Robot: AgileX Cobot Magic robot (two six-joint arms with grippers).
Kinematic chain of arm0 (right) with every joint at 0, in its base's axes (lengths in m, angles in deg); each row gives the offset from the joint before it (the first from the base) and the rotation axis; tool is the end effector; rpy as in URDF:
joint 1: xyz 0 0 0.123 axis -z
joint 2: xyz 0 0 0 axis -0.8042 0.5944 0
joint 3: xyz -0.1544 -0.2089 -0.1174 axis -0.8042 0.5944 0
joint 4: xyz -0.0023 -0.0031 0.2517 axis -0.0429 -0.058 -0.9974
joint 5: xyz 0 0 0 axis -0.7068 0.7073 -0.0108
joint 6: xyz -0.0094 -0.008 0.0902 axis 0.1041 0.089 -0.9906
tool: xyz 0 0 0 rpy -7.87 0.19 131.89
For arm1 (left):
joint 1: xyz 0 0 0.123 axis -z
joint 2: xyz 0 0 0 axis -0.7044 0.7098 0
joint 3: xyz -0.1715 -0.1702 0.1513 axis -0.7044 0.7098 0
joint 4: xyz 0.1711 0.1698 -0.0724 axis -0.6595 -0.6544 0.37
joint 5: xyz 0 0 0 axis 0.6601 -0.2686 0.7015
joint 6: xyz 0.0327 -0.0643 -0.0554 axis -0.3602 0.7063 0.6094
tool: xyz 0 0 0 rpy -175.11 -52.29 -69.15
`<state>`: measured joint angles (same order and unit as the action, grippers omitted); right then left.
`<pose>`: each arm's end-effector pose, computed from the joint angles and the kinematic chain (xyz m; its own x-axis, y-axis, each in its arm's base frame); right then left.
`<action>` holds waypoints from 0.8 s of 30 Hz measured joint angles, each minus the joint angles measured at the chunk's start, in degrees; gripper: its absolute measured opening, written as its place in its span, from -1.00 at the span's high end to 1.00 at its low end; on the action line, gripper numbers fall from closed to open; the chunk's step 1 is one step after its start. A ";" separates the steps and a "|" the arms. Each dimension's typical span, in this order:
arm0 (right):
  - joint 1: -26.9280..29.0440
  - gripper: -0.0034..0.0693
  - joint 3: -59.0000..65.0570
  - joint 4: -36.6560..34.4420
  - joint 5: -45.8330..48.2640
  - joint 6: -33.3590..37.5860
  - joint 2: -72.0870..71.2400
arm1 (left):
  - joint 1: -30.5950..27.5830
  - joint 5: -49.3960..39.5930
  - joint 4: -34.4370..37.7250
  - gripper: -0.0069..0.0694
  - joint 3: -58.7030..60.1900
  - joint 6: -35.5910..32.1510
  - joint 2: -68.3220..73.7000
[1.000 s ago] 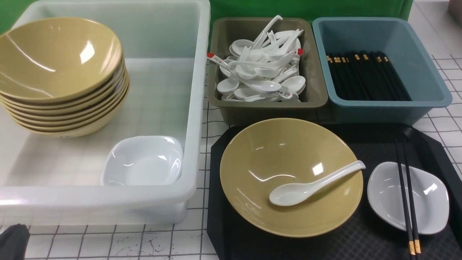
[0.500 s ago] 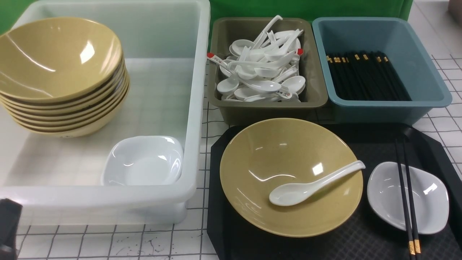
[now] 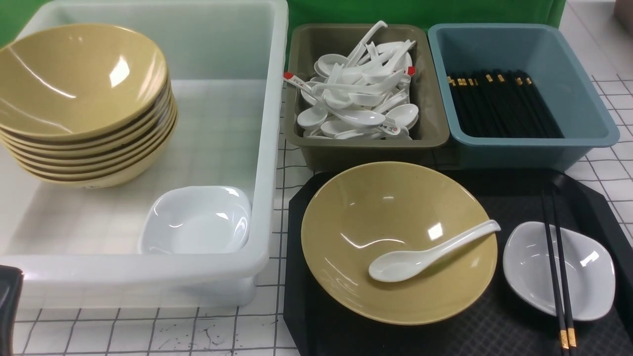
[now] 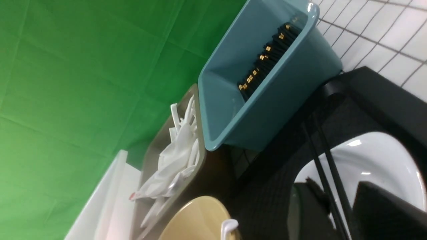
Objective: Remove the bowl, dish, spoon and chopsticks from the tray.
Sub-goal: Use the right arm to grab the chopsticks
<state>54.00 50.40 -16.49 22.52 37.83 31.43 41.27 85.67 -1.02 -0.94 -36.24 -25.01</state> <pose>0.0562 0.0019 0.1875 -0.0756 0.8375 -0.5412 0.0848 0.5462 0.8333 0.0565 -0.0017 0.2004 0.0135 -0.9400 -0.3408 0.0205 0.3410 -0.9398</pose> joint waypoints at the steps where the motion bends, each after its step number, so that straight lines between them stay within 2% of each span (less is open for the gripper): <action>1: 0.00 0.25 0.00 0.00 0.00 0.06 0.00 | 0.00 -0.32 -0.12 0.86 -0.07 -0.57 0.00; 5: -0.95 0.25 -0.48 0.00 0.67 4.10 0.00 | 0.00 -6.09 -4.42 0.86 -5.83 -9.66 0.00; 6: -1.82 0.26 -1.65 0.00 1.79 7.04 0.00 | 0.00 -8.33 -6.53 0.86 -9.80 -14.18 0.00; 8: -4.09 0.31 -5.51 0.00 4.87 13.80 0.21 | 0.00 -11.75 -9.37 0.86 -14.09 -18.24 0.47; 10: -6.88 0.51 -12.48 0.00 9.10 23.19 2.90 | 0.00 -19.10 -15.25 0.86 -21.47 -23.01 4.55; 12: -9.29 0.71 -18.48 0.00 12.78 31.31 7.95 | 0.00 -26.77 -20.78 0.86 -27.28 -24.64 10.63; 14: -11.19 0.80 -23.89 0.00 16.56 38.96 14.56 | 0.00 -32.78 -25.51 0.86 -32.35 -25.37 16.36; 16: -12.44 0.81 -27.63 0.00 19.30 43.64 18.89 | 0.00 -39.15 -29.00 0.86 -36.32 -25.68 22.24; 17: -13.29 0.81 -32.08 0.05 23.20 49.05 23.96 | 0.00 -44.04 -31.13 0.86 -39.67 -26.60 26.55; 21: -14.42 0.81 -44.33 0.05 36.98 61.82 37.94 | 0.67 -56.94 -34.34 0.86 -48.77 -32.51 38.31; 24: -14.41 0.81 -50.95 0.05 44.78 68.90 46.06 | 4.44 -60.23 -33.90 0.86 -52.63 -36.98 44.80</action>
<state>39.58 -0.55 -16.44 67.31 106.73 77.49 45.71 25.44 -34.92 -53.57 -73.22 19.78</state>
